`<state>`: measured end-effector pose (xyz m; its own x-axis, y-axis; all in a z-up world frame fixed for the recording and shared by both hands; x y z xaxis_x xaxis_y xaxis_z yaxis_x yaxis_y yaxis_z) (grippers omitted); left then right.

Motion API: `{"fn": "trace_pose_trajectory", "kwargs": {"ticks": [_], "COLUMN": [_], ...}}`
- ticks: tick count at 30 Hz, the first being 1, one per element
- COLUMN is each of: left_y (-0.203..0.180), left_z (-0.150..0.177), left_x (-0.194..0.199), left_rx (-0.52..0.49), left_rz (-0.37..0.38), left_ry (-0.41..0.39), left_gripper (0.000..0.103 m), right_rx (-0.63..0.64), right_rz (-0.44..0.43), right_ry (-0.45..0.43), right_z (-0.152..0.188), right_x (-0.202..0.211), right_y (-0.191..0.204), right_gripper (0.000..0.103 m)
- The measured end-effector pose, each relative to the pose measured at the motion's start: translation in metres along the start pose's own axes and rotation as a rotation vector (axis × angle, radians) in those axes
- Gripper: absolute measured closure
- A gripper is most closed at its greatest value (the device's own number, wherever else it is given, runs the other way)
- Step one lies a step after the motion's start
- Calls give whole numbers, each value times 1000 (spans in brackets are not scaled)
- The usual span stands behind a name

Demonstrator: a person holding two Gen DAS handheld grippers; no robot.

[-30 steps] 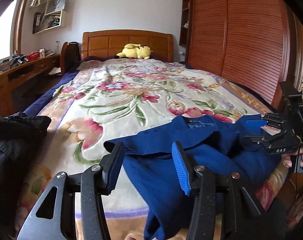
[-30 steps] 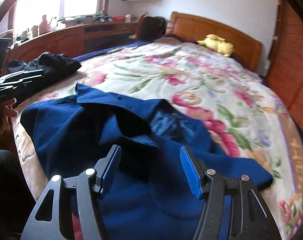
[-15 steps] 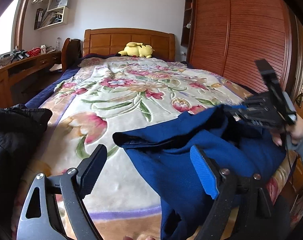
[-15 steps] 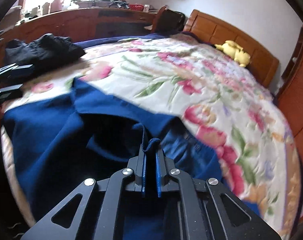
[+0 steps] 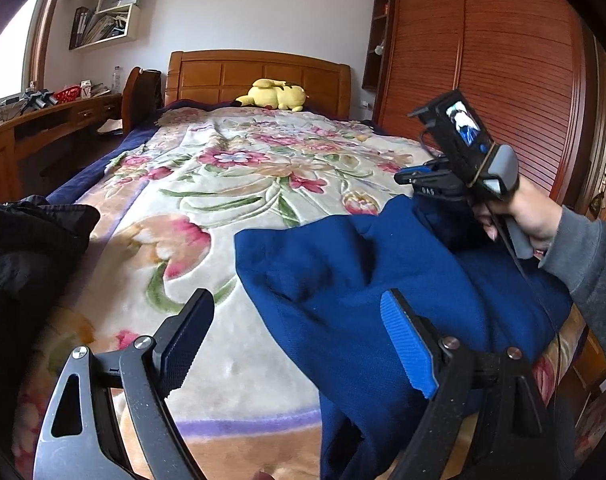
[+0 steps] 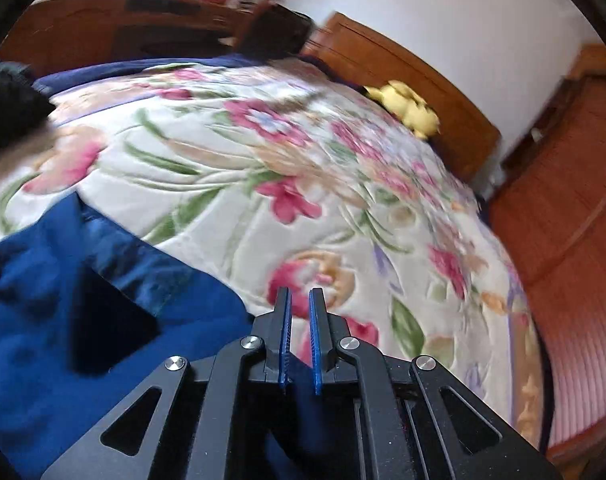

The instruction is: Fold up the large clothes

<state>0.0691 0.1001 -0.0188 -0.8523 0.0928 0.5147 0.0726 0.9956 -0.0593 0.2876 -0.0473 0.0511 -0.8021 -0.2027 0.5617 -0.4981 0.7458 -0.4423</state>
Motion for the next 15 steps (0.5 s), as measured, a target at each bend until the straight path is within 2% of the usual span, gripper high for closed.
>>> {"fn": "trace_pose_trajectory", "kwargs": {"ticks": [1,2,4,5,10,13,15], "left_y": [-2,-3,-6,-7,-8,-8,-8], "left_z": [0,1,1,2,4,5,5], "left_x": [0,0,0,0,-1,-3,-5], "left_rx": [-5,-9,-17,-20,-28,-26,-23], "left_rz": [1,2,4,3,-3,-9,-14], "left_ry": [0,1,2,2,8,13,18], "left_gripper": [17,17,17,17,17,17,17], "right_rx": [-23,-37,-53,-64,-118,-199,-260], "right_rz": [-8,3,7,-3,43,57,32], "right_ry": [6,0,-22,-32,-1,103,186], "right_z": [1,2,7,12,54,94,121], "right_x": [0,3,17,24,41,25,7], "right_y": [-4,-8,-17,-24,-67,-99,-114], "right_gripper": [82,63,45,42,41,41,41]}}
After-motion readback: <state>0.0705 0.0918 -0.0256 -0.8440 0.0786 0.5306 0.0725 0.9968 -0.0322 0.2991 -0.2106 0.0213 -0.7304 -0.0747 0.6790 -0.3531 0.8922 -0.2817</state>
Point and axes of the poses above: each gripper's, at about its wrist camera, not at the fingertips, and x roughly against the way its jaws point, y to its left, z to its underside, the point moved 4 cm from there along -x, roughly the way its jaws point, and after that the axes turned 8 degrees about -z, right-handed, at the moved point
